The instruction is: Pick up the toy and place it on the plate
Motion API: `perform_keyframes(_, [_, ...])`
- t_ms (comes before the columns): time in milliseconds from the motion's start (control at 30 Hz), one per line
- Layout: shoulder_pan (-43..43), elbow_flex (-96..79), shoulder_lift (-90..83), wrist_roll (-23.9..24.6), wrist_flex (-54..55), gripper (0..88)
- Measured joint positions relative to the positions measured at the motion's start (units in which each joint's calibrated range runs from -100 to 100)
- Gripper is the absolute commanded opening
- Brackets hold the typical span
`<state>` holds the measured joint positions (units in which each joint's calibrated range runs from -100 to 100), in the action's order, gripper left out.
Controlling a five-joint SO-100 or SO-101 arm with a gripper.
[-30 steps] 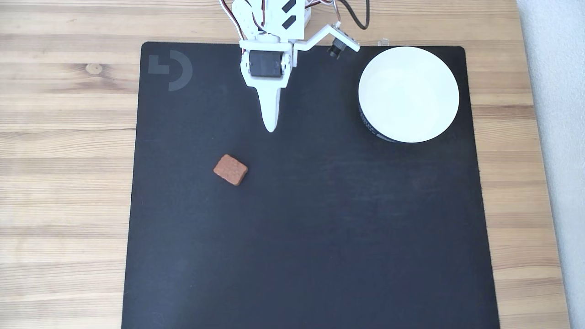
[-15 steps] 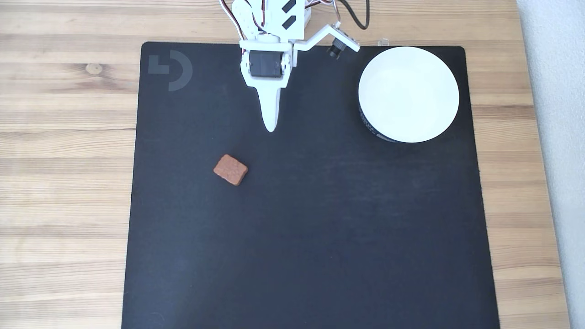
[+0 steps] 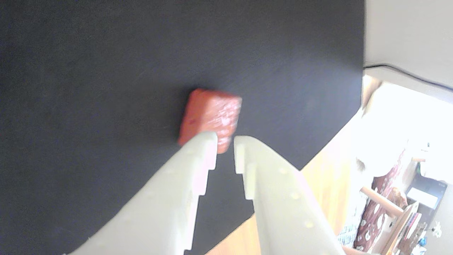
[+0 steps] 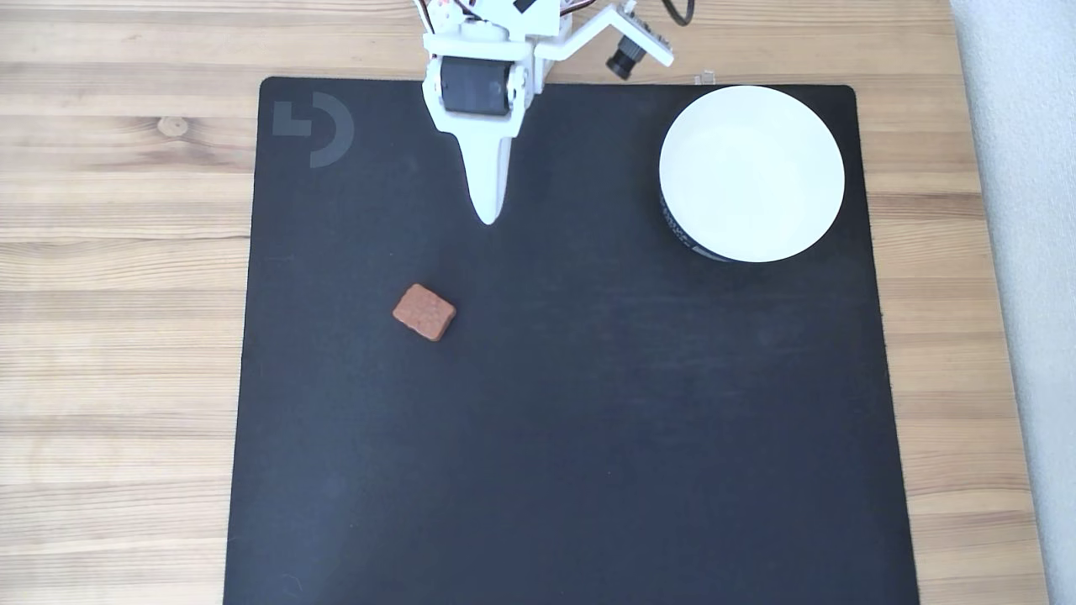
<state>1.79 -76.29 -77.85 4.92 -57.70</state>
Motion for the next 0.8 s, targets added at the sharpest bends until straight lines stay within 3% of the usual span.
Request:
perform_keyframes(633, [0.4,41.0,44.0,0.1,-0.5,2.5])
perform_keyframes(800, [5.2,51.8,56.4,0.1,-3.4,2.5])
